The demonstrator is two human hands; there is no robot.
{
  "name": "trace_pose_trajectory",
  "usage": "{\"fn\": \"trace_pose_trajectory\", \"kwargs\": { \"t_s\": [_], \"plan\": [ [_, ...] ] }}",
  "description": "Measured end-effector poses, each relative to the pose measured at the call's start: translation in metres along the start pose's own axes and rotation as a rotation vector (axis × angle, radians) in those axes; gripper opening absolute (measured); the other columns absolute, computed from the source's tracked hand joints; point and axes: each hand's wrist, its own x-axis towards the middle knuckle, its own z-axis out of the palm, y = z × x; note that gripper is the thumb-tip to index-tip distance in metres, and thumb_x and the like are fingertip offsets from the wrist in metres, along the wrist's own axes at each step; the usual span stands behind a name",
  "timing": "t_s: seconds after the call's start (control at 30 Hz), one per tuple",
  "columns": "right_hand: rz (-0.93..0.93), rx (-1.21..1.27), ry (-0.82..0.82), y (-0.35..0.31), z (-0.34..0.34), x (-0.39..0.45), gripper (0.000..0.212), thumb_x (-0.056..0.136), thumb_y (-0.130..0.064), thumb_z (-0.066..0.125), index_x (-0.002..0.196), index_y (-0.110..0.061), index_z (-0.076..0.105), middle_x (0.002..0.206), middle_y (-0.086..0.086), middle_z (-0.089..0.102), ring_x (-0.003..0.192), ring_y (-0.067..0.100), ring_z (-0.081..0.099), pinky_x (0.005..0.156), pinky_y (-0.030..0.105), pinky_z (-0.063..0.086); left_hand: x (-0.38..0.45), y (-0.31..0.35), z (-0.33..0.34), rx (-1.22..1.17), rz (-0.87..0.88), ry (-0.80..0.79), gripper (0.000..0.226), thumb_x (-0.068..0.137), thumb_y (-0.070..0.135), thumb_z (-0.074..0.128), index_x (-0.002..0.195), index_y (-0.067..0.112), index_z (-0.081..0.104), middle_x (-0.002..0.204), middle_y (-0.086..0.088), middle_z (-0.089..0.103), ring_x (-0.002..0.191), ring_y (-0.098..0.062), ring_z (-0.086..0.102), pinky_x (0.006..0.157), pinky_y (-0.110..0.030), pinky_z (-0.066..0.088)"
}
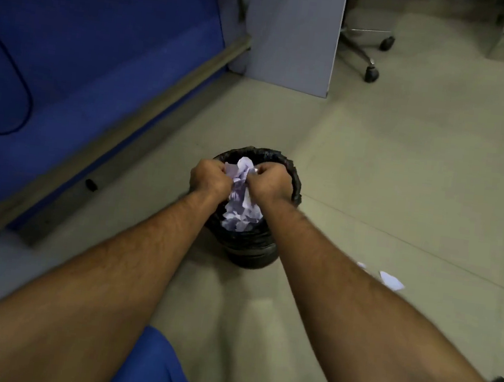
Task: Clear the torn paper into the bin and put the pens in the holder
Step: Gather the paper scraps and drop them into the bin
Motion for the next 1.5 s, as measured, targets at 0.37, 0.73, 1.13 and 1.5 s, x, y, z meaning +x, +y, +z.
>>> {"fn": "trace_pose_trajectory", "kwargs": {
  "t_s": [0.37, 0.73, 1.13, 1.5],
  "plan": [
    [-0.069, -0.151, 0.106, 0.006, -0.034, -0.005, 0.026, 0.086, -0.026, 0.066, 0.111, -0.028, 0.072, 0.110, -0.003, 0.073, 0.101, 0.020, 0.068, 0.079, 0.025, 0.049, -0.013, 0.009, 0.012, 0.038, 0.279, -0.199, 0.025, 0.083, 0.004, 0.068, 0.107, 0.011, 0.074, 0.099, -0.005, 0.075, 0.091, -0.018, 0.069, 0.080, -0.024, 0.054],
    [-0.012, 0.094, 0.614, 0.109, -0.111, -0.019, 0.023, 0.091, -0.029, 0.057, 0.110, -0.027, 0.070, 0.096, -0.006, 0.074, 0.092, 0.019, 0.068, 0.073, 0.024, 0.044, -0.099, 0.061, 0.123, 0.096, 0.515, -0.349, 0.022, 0.079, 0.012, 0.062, 0.096, 0.016, 0.076, 0.090, -0.006, 0.076, 0.085, -0.025, 0.070, 0.078, -0.030, 0.056],
    [0.105, -0.384, 0.260, 0.354, -0.126, -0.036, 0.066, 0.084, -0.039, 0.060, 0.140, -0.007, 0.049, 0.134, 0.018, 0.056, 0.126, 0.038, 0.050, 0.105, 0.040, 0.036, -0.171, -0.056, 0.276, 0.700, 0.616, -0.793, 0.049, 0.079, 0.046, 0.059, 0.120, 0.020, 0.053, 0.119, -0.009, 0.056, 0.111, -0.033, 0.057, 0.087, -0.039, 0.051],
    [0.056, -0.758, 0.060, 0.379, -0.116, -0.028, 0.039, 0.092, -0.024, 0.053, 0.130, -0.023, 0.060, 0.141, 0.008, 0.050, 0.120, 0.035, 0.047, 0.095, 0.039, 0.042, -0.182, -0.085, 0.308, 0.775, 0.704, -0.658, 0.031, 0.091, 0.036, 0.056, 0.119, 0.024, 0.058, 0.121, -0.008, 0.051, 0.113, -0.030, 0.048, 0.084, -0.039, 0.048]
  ]
}}
